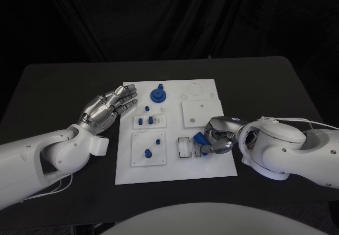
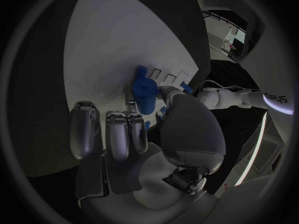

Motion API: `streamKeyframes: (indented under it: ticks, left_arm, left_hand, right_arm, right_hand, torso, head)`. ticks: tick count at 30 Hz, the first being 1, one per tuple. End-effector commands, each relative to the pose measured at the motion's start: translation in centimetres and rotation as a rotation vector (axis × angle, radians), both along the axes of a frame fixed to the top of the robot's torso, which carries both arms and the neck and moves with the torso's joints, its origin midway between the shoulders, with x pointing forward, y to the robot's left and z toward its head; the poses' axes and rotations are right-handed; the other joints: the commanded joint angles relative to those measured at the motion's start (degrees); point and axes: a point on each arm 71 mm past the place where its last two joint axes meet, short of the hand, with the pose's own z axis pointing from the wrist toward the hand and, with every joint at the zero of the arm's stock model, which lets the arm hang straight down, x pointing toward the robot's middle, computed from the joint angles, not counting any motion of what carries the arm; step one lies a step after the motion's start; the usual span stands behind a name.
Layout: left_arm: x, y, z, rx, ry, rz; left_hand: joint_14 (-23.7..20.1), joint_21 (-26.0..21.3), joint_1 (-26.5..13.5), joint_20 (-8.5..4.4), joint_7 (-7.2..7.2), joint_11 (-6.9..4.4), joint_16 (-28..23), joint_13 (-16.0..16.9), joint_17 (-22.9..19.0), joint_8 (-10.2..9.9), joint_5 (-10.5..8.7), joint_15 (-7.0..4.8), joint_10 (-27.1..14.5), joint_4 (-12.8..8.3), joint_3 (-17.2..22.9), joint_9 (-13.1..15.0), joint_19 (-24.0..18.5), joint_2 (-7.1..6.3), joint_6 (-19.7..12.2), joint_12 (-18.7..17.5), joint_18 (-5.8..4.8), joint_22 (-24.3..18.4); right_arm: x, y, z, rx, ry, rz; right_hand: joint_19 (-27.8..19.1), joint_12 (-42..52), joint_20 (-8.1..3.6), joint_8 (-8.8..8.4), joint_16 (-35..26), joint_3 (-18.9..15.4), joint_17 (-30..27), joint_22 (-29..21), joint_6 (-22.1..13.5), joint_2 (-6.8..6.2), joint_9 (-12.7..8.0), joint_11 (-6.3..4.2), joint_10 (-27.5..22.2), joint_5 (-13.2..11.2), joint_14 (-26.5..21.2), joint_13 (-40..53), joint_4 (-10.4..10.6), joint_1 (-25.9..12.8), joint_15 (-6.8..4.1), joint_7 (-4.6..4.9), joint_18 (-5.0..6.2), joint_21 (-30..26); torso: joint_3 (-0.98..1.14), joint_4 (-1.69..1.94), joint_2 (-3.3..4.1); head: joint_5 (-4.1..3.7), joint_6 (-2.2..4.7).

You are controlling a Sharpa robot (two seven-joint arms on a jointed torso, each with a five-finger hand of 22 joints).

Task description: Assemble the parts on the task board

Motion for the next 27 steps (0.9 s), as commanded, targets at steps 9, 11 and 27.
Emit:
streamKeyframes:
  ticks: [9, 11, 27]
  left_arm:
    - [-0.1, -0.1, -0.2, -0.008, 0.009, -0.017]
    - [-0.2, 0.0, -0.2, -0.008, 0.010, -0.017]
    - [-0.2, -0.1, -0.3, -0.006, 0.017, -0.021]
  left_hand:
    - [0.05, -0.12, 0.66, 0.46, 4.20, 0.35, 0.46, 0.09, 0.08, 0.34, 0.44, 0.35, 0.12, -0.51, 0.15, 0.05, -0.01, 0.17, 0.33, 0.43, -0.84, -0.01]
    - [0.05, -0.12, 0.66, 0.46, 4.20, 0.35, 0.46, 0.09, 0.08, 0.34, 0.44, 0.35, 0.12, -0.51, 0.15, 0.05, -0.01, 0.17, 0.33, 0.43, -0.84, -0.01]
    - [0.13, -0.11, 0.84, 0.48, 4.29, 0.46, 0.66, 0.10, 0.10, 0.40, 0.60, 0.45, 0.16, -0.77, 0.42, 0.06, 0.00, 0.21, 0.42, 0.54, -0.93, 0.01]
  right_arm:
    - [-0.2, -0.5, 0.6, 0.083, -0.053, -0.058]
    - [-0.3, -0.6, 0.8, 0.103, -0.069, -0.066]
    - [-1.2, 0.2, 1.5, 0.168, -0.099, -0.062]
  right_hand:
    - [1.33, 0.16, -0.15, 1.60, 0.14, 3.21, 15.09, 11.57, 0.70, 2.32, 1.55, -0.63, 5.98, 0.25, 6.08, 15.10, -0.96, 1.24, -0.38, -1.07, -0.44, 0.60]
    - [1.37, 0.16, -0.18, 1.80, 0.14, 3.32, 15.09, 11.60, 0.78, 2.42, 1.75, -0.68, 5.98, -0.15, 6.08, 15.10, -0.86, 0.70, -0.41, -1.13, -0.46, 0.69]
    - [1.36, 0.16, -0.46, 2.14, 0.14, 2.60, 15.09, 11.59, 1.50, 2.61, 2.67, -1.02, 5.98, -9.06, 6.08, 15.10, -0.72, -4.10, -0.70, -1.52, -0.45, 0.77]
  torso:
    - [-0.01, 0.00, 0.03]
    - [0.00, 0.00, 0.02]
    - [0.00, -0.03, 0.01]
  head:
    - [0.29, 0.01]
    - [0.37, 0.01]
    - [0.41, 0.01]
